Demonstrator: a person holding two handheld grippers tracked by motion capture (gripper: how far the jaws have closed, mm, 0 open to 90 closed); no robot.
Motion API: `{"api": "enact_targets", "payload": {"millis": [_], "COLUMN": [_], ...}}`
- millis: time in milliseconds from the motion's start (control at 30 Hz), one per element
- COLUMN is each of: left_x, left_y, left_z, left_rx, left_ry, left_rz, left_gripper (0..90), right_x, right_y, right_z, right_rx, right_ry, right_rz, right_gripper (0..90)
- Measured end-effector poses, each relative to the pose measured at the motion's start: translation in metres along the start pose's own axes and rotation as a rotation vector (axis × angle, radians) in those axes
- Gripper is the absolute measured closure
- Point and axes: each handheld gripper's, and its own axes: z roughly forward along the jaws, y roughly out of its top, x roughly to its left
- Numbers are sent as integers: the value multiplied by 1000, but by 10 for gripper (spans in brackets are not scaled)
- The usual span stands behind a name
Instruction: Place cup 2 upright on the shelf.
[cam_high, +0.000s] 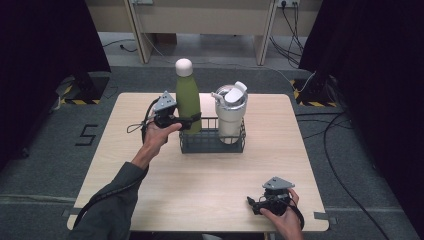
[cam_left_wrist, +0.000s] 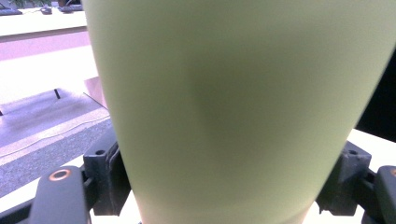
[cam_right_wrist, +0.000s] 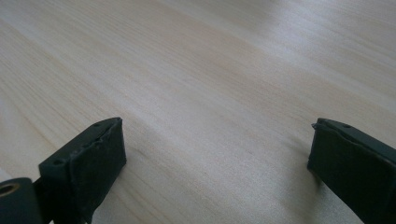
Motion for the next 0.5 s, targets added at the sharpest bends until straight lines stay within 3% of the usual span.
{"api": "enact_targets", "payload": {"millis": [500], "left_x": [6], "left_y": [-9], "left_z": [13], "left_rx": [0], "left_ry": [13], "left_rz": [-19], "left_gripper": [208], "right_x": [0], "right_y": [0], "right_z": [0], "right_rx": [0], "right_ry": [0], "right_rz": [0], "right_gripper": [43]}}
